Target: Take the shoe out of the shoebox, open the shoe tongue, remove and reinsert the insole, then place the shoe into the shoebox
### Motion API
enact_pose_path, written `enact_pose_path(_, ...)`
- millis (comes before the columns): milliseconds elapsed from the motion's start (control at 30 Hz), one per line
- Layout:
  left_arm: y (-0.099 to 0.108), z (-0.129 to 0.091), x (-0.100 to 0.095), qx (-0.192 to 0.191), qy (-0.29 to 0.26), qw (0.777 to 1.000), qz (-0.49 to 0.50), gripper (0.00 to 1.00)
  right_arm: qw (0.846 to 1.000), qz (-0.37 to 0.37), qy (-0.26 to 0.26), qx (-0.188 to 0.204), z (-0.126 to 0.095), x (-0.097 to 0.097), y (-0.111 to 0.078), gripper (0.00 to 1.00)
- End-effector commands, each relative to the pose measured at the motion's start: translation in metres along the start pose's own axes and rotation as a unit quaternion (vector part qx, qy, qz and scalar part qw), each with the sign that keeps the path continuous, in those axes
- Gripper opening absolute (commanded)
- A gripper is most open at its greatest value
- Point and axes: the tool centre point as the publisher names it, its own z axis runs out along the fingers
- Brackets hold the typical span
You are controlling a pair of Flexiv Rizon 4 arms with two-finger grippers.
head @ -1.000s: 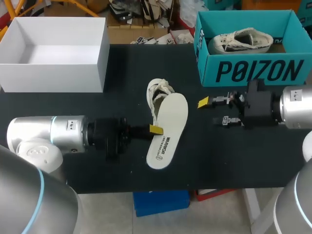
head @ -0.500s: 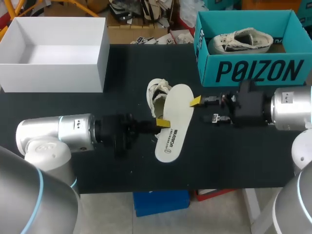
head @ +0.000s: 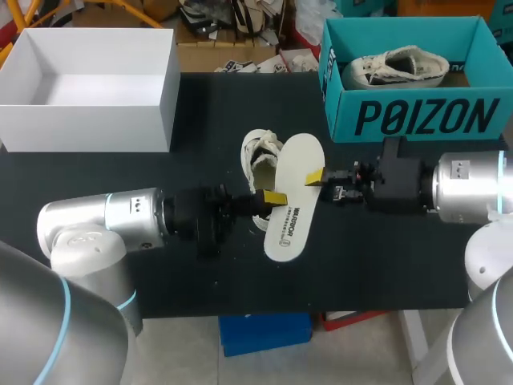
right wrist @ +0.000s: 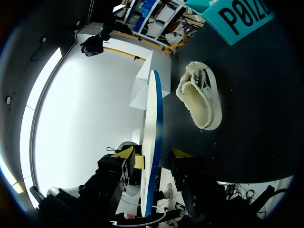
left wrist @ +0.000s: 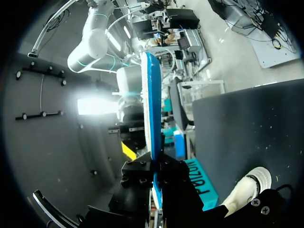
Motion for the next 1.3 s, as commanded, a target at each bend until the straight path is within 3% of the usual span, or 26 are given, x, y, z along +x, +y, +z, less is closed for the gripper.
enact_pose_path(33,-0.001,0.006,0.001,-0.003,-0.002,1.0,0.0,0.0,1.0,0.001,0.004,-0.006,0.003,-0.002,-0.007,0.34)
enact_pose_path(167,-0.002,0.008,0.0,-0.002,-0.005,1.0,-0.002,0.0,1.0,0.004,0.005,-0.006,0.004,-0.003,-0.01,0.0)
enact_pose_path(300,-0.002,0.008,0.0,-0.001,-0.004,1.0,-0.003,0.0,1.0,0.006,0.005,-0.006,0.004,-0.003,-0.011,0.0)
enact_pose_path(333,-0.002,0.007,-0.001,-0.001,-0.003,1.0,-0.003,0.18,1.0,0.006,0.005,-0.005,0.004,-0.004,-0.011,0.0)
enact_pose_path(367,-0.001,0.006,-0.001,-0.002,-0.002,1.0,-0.003,0.64,1.0,0.006,0.005,-0.005,0.004,-0.004,-0.011,0.0)
enact_pose_path(400,-0.001,0.004,-0.002,-0.004,0.0,1.0,-0.002,1.0,1.0,0.006,0.005,-0.005,0.004,-0.004,-0.01,0.0)
enact_pose_path(667,0.011,-0.016,0.002,-0.034,0.016,0.999,0.018,1.0,1.0,0.004,0.005,-0.004,0.004,-0.004,-0.009,0.0)
enact_pose_path(1000,0.028,-0.01,0.003,-0.046,0.003,0.999,0.015,1.0,1.0,0.004,0.003,-0.005,0.003,-0.003,-0.009,0.0)
enact_pose_path(1033,0.027,-0.008,0.003,-0.044,0.001,0.999,0.015,0.91,1.0,0.004,0.002,-0.005,0.003,-0.004,-0.009,0.0)
enact_pose_path(1067,0.027,-0.007,0.004,-0.042,0.0,0.999,0.014,0.67,1.0,0.005,0.002,-0.006,0.002,-0.004,-0.009,0.0)
enact_pose_path(1100,0.027,-0.005,0.004,-0.04,-0.001,0.999,0.012,0.54,1.0,0.005,0.001,-0.006,0.002,-0.004,-0.008,0.0)
enact_pose_path(1300,0.026,0.003,0.009,-0.032,-0.001,0.999,0.012,0.29,1.0,0.006,0.0,-0.006,0.001,-0.004,-0.008,0.0)
